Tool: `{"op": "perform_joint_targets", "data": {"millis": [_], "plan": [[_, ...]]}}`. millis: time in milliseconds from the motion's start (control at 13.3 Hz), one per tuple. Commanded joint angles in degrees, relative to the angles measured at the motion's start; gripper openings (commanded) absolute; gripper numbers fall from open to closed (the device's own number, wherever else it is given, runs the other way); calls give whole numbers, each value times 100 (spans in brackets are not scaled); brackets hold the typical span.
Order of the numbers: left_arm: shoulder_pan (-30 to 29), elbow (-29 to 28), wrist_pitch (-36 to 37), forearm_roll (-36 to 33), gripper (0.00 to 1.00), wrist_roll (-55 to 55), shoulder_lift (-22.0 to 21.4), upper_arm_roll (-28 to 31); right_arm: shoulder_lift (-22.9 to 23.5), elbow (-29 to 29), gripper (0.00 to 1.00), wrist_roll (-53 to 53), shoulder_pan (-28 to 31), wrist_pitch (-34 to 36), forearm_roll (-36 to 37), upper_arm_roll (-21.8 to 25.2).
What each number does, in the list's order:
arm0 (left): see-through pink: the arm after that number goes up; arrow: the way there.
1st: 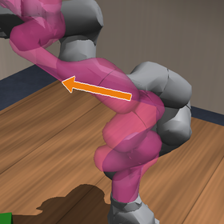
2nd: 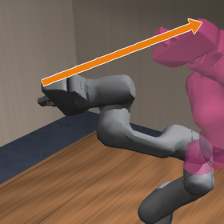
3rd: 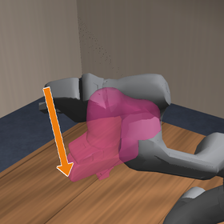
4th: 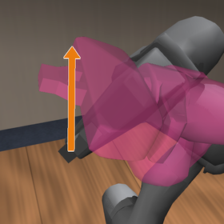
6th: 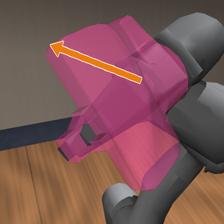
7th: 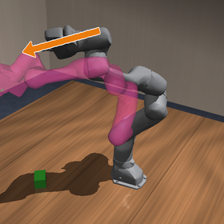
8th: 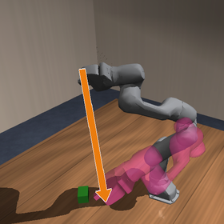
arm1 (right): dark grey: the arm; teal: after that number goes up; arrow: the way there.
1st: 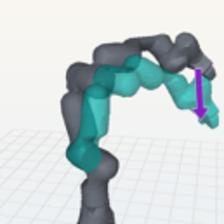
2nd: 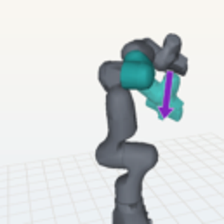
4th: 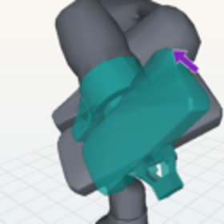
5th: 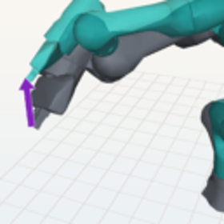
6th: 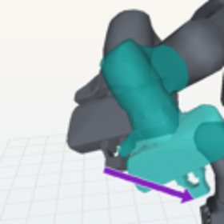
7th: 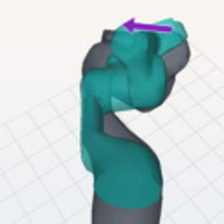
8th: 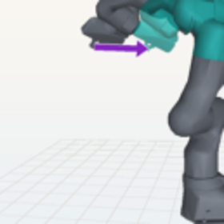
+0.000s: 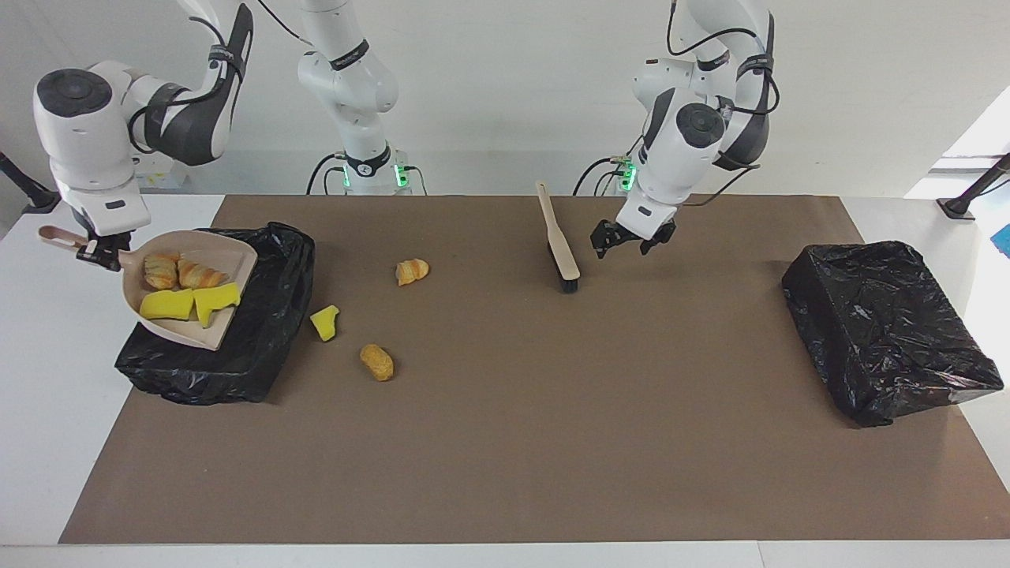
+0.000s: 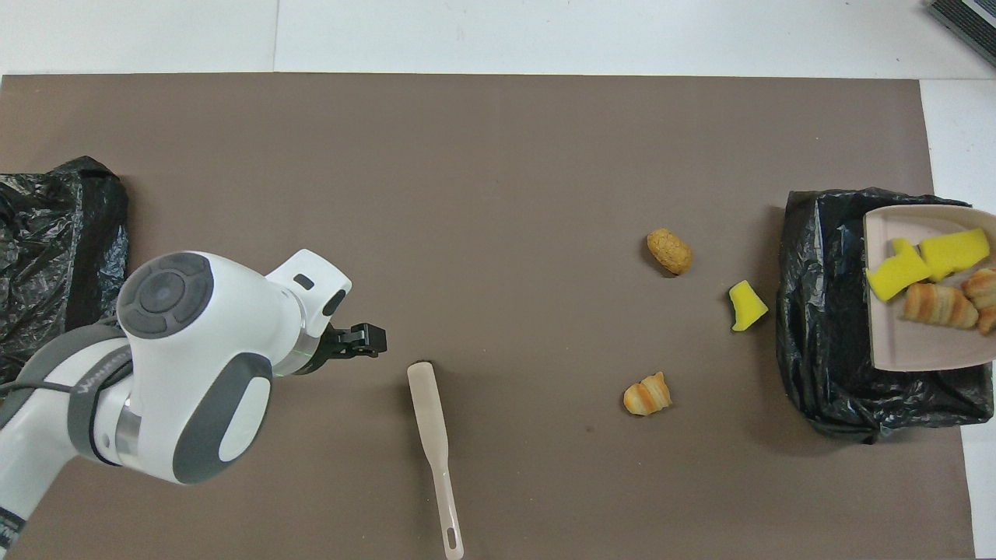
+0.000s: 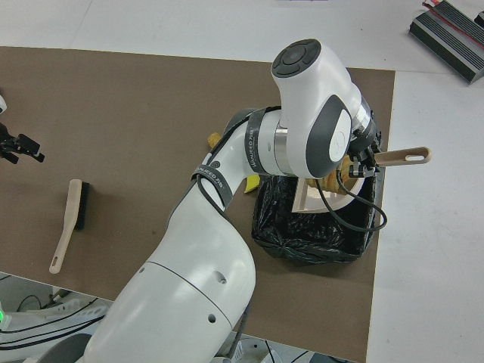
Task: Sweep and dump trash in bin
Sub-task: 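Tilt the dustpan with the right gripper to dump pieces while the left gripper withdraws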
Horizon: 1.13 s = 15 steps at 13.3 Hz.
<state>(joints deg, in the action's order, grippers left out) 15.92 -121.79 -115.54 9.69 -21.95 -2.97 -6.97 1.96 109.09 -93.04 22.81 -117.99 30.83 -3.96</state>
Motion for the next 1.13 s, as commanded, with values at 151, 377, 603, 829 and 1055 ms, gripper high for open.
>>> {"op": "perform_joint_targets", "data": {"millis": [151, 377, 603, 829, 1055], "plan": [[-869, 998, 557, -406, 100, 1137, 560, -59, -91, 60, 0, 761, -399, 319, 1037, -34], [-1283, 1237, 830, -433, 100, 1789, 552, -59, -152, 60, 0, 883, -557, 714, 1179, -61], [-1469, 1666, 1356, -451, 100, 1904, 535, -51, -231, -1, 0, 1051, -803, 1267, 1583, -61], [-1706, 2500, 2393, -494, 100, 2123, 517, -51, -529, -2, 0, 903, -892, 1498, 1741, -52], [-1750, 2652, 2563, -758, 100, 2317, 482, -51, -574, -203, 0, 586, -857, 1550, 1751, -17]]}}
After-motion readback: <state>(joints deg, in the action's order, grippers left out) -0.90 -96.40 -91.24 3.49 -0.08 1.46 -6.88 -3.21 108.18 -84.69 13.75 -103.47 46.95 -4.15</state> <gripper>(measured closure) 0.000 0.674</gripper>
